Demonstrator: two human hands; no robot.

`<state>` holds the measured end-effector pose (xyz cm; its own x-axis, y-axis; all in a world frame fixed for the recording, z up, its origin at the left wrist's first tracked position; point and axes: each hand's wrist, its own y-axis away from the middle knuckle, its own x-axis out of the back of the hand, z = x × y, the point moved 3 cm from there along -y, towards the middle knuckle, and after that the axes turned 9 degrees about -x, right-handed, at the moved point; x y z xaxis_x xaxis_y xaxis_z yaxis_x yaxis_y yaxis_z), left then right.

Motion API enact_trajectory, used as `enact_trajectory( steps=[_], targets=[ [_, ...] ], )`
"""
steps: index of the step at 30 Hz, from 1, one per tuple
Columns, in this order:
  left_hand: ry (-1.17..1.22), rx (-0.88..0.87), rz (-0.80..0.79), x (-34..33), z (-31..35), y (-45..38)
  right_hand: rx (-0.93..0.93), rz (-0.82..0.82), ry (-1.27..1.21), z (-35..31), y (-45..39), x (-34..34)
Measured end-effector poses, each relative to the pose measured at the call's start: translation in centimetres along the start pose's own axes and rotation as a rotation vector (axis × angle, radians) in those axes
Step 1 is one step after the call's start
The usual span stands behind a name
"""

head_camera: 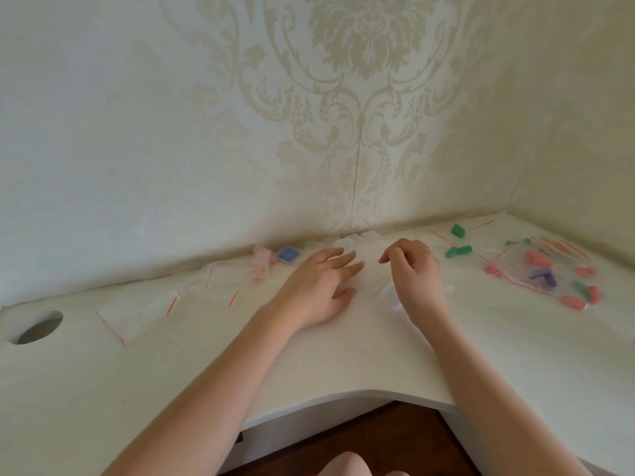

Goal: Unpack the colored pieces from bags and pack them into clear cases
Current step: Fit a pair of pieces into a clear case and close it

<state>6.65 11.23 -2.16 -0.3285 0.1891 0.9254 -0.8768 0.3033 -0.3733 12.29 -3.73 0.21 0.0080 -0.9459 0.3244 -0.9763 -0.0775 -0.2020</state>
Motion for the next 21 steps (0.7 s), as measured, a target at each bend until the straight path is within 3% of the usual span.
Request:
enact_trajectory(
  steps=[8,15,21],
  targets=[
    [0.173,-0.035,0.054,-0.8,1.0,-0.4,0.176,-0.007,0.211,0.5,-0.3,-0.7],
    [0.191,0.021,0.144,-0.7,0.8,-0.6,0.174,0.037,0.153,0.4,-0.3,-0.6],
    [0.190,0.102,0.465,1.2,1.0,-0.2,0.234,-0.038,0.187,0.3,0.0,-1.1]
  ],
)
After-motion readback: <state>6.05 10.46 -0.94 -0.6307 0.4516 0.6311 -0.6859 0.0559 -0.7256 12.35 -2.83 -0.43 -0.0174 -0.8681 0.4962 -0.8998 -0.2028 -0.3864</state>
